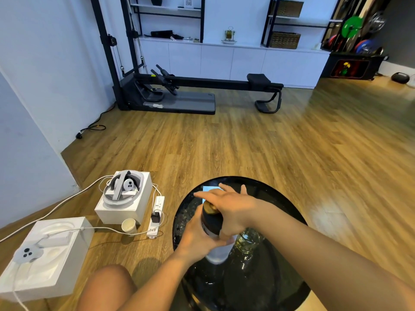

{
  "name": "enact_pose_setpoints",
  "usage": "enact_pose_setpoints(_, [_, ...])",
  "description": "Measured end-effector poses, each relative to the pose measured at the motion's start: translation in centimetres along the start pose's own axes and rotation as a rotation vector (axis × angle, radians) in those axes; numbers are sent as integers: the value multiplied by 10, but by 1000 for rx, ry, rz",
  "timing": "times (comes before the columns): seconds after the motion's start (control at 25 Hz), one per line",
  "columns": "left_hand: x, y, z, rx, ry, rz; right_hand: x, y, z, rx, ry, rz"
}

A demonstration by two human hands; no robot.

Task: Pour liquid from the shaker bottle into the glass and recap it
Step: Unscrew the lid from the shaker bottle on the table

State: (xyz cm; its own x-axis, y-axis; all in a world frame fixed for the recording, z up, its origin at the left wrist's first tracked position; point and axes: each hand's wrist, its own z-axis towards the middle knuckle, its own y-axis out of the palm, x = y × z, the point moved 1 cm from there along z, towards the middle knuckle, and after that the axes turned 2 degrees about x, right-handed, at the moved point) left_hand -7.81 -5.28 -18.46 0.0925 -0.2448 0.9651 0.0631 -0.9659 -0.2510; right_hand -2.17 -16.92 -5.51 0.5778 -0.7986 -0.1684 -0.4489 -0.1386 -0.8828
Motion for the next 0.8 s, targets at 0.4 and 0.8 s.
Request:
enact_pose_setpoints(0.4, [1,0,0,25,12,45,-5,-3,4,99,-73,-3])
enact_pose_setpoints(0.8, [1,-1,-1,17,16,32,-2,-4,6,70,25,-31])
